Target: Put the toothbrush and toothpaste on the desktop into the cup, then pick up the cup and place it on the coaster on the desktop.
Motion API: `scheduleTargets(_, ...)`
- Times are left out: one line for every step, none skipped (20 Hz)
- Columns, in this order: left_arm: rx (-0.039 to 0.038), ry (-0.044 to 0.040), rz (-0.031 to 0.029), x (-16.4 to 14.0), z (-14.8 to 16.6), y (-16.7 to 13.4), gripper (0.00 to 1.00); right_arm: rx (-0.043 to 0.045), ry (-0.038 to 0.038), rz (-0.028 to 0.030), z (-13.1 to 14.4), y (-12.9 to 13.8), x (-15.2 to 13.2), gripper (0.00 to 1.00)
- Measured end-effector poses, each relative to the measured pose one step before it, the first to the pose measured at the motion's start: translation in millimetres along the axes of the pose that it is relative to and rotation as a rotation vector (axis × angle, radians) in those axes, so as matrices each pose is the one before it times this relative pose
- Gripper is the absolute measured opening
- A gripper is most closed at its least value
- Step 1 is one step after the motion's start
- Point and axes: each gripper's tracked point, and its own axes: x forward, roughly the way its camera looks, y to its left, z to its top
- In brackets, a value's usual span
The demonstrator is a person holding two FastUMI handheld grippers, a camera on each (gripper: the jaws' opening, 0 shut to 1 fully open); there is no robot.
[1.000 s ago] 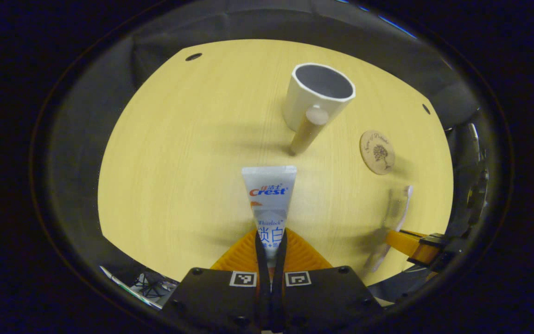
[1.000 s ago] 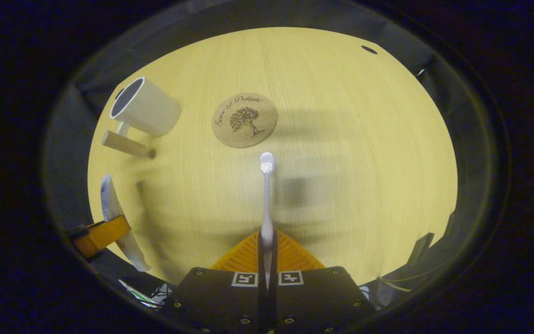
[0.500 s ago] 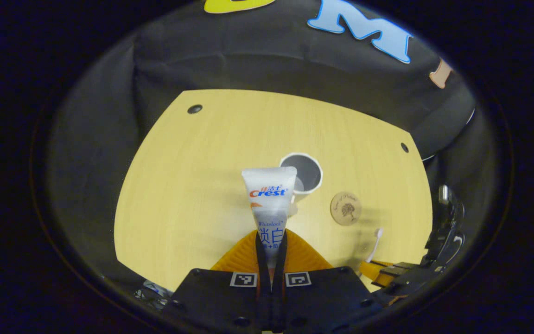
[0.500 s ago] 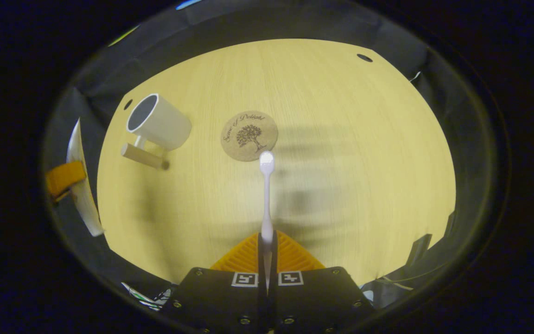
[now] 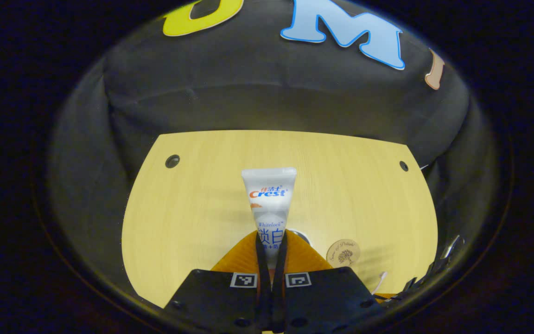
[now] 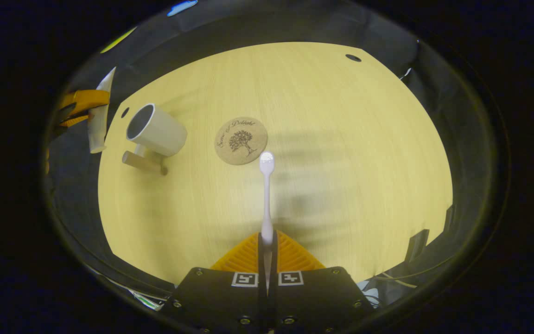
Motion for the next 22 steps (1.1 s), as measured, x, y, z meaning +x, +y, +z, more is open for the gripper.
scheduleTargets(0.00758, -0.01000, -0.00973, 10.07, 4.69, -4.74, 0.08, 0.00786, -0.00392, -0.00613, 0.00, -3.71, -0.49, 0.01)
scheduleTargets(0.00878, -0.01291, -0.01138, 8.49, 5.21, -5.73, 0.08, 0.00661, -0.00130, -0.00445, 0.31, -3.01, -0.88, 0.01)
scheduleTargets(0.00849, -0.01415, -0.00662, 9.61, 4.92, -3.27, 0.08, 0.00754, -0.00018, -0.00790, -0.33, -4.22, -1.39, 0.01)
scheduleTargets(0.00516, -0.01211, -0.00436, 9.57, 3.49, -2.28, 0.07, 0.00767, -0.00030, -0.00794, 0.14, -4.90, -1.57, 0.01)
scheduleTargets(-0.00284, -0.00799, -0.00900, 7.34, 1.94, -1.15, 0.08, 0.00872, -0.00025, -0.00796, -0.17, -3.96, 0.12, 0.01)
scheduleTargets(-0.00934, 0.00104, -0.01358, 5.83, -0.25, -1.89, 0.08, 0.00985, -0.00043, -0.00853, 1.05, -4.84, -1.24, 0.01)
scheduleTargets(-0.01053, -0.00154, -0.00339, 5.90, -1.72, -0.43, 0.08, 0.01020, -0.00037, -0.00846, 0.66, -5.29, -1.14, 0.01)
scheduleTargets(-0.00254, -0.00661, 0.00664, 7.63, -2.68, 1.97, 0.08, 0.01110, -0.00237, -0.00710, 1.67, -4.56, -1.67, 0.01)
scheduleTargets(0.00016, -0.00682, 0.00711, 4.06, -1.86, 2.68, 0.08, 0.01099, -0.00269, -0.00470, 1.63, -3.12, -0.86, 0.01)
scheduleTargets(-0.00014, -0.03568, -0.00918, -0.14, 4.02, -2.82, 0.08, 0.00920, -0.00147, -0.00161, 1.30, -2.63, -1.06, 0.01)
scheduleTargets(0.00443, -0.02347, -0.00953, 1.69, 2.33, -3.84, 0.08, 0.00751, -0.00174, -0.00228, 1.28, -1.22, -0.42, 0.01)
scheduleTargets(0.00616, -0.01213, -0.00086, -1.04, -1.26, -2.70, 0.08, 0.00340, -0.00073, -0.00046, 1.37, -1.21, -0.05, 0.01)
scheduleTargets(0.00376, -0.01559, 0.00242, -1.94, -1.39, 0.30, 0.08, 0.00137, -0.00103, 0.00000, 0.98, -0.94, -0.32, 0.01)
scheduleTargets(0.00090, -0.02342, 0.00362, -0.89, -0.71, -2.34, 0.08, 0.00164, -0.00077, 0.00169, 0.67, 1.23, -0.21, 0.01)
scheduleTargets(-0.00332, -0.01944, 0.00172, -1.17, -1.61, -1.87, 0.14, 0.00186, -0.00162, 0.00265, 1.05, 0.54, -0.38, 0.01)
scheduleTargets(-0.00426, -0.00928, 0.00257, -1.22, -4.53, -0.70, 0.13, -0.00104, -0.00231, 0.00332, 0.66, 0.93, -0.87, 0.01)
scheduleTargets(-0.00458, -0.00965, -0.00443, 0.48, -5.51, -0.37, 0.13, -0.00390, -0.00180, 0.00108, 0.27, 0.13, 0.35, 0.01)
scheduleTargets(-0.00064, -0.01204, -0.01313, -4.06, -4.00, -1.95, 0.22, -0.00363, -0.00344, 0.00178, 1.07, 0.64, -0.71, 0.01)
scheduleTargets(0.00607, -0.01191, -0.00214, -1.78, -1.64, -0.47, 0.18, -0.00279, -0.00345, 0.00255, 1.36, 1.67, -0.52, 0.01)
scheduleTargets(0.00640, -0.00488, -0.00021, -1.90, -3.52, 2.10, 0.29, -0.00276, -0.00331, 0.00409, 1.16, 1.75, -0.93, 0.01)
scheduleTargets(0.00192, -0.00277, -0.00139, -1.92, -1.77, -1.40, 0.27, -0.00288, -0.00361, 0.00354, 0.58, 1.26, -0.68, 0.01)
scheduleTargets(-0.00075, -0.00332, -0.00225, -3.65, 0.76, -1.70, 0.34, -0.00295, -0.00365, 0.00415, 1.30, 1.31, -0.97, 0.01)
